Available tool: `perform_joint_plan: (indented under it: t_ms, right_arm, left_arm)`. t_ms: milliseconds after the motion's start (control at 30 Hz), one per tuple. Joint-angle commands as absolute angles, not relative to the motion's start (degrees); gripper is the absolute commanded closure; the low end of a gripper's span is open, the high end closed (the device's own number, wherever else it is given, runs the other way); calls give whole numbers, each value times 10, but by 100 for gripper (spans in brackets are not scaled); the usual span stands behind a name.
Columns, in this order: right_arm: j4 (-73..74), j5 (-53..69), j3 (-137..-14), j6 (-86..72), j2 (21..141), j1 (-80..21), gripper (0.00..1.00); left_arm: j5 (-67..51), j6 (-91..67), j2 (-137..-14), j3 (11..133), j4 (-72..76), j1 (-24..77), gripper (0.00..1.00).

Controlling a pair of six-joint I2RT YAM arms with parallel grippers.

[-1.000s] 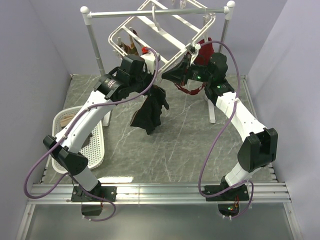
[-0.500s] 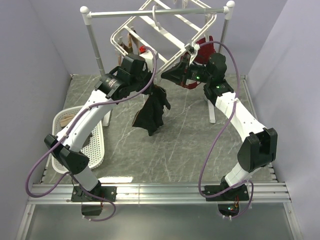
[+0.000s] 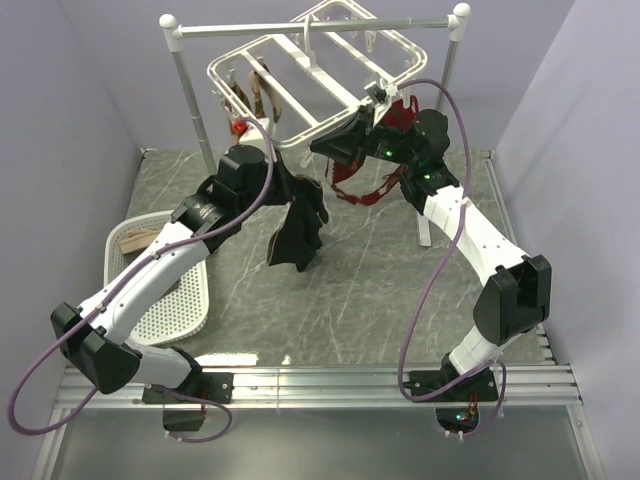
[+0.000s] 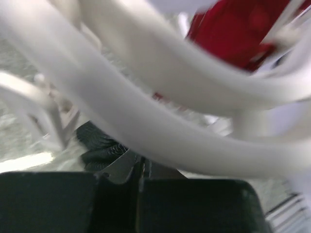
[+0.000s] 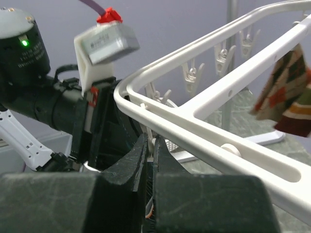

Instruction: Clip the underwear to the hanger

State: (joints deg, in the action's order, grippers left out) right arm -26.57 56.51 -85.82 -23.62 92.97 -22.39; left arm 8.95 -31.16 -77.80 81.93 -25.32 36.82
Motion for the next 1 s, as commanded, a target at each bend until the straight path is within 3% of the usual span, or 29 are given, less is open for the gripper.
perform_joint_plan:
  t_ms: [0,333,967]
  right_arm:
    - [-312,579,-886,-248,940,-228,100]
    - [-236,616,-896,-111,930,-242,100]
    - [-127,628,-908,47,923,-245,100]
  left_arm:
    - [100,-379,-765,838,-176,366,100]
    - [69,-440,-794,919,-253,349,100]
    - [33,-403,-788,927,-260,343,100]
